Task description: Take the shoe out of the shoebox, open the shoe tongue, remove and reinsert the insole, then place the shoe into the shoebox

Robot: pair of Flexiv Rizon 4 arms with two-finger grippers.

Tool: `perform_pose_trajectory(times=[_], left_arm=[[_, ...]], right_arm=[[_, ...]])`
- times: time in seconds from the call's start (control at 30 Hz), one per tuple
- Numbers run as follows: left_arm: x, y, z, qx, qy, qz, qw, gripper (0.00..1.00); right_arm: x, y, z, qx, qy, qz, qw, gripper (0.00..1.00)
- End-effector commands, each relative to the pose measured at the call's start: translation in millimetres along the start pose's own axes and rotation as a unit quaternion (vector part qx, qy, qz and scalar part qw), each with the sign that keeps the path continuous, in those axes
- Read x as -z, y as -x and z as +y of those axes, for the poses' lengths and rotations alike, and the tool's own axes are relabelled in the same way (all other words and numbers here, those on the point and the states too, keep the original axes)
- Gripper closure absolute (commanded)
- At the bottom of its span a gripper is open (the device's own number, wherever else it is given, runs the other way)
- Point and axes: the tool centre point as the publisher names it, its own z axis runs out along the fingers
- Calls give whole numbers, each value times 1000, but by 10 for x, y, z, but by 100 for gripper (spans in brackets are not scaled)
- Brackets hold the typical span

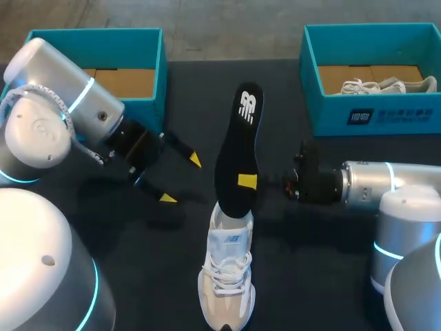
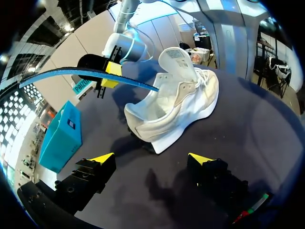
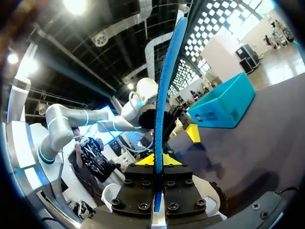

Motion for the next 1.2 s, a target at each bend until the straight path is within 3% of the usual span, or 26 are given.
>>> perform_pose_trajectory(times=[0.03, 0.4, 0.7, 0.73, 1.2], left_arm=[[-79, 15, -14, 18, 14, 9, 1000, 0], [-219, -93, 75, 124, 33, 32, 991, 0], [-223, -95, 76, 127, 34, 33, 991, 0], [-357, -169, 79, 158, 33, 40, 986, 0], [-415, -234, 35, 180, 38, 48, 982, 0]], right_arm=[[-37, 7, -20, 0, -1, -1, 1000, 100], [-62, -13, -75, 40, 3, 1, 999, 100], [-62, -14, -75, 41, 3, 1, 999, 100], [-92, -2, -85, 45, -1, -15, 999, 100], [-153, 13, -127, 65, 3, -28, 997, 100]])
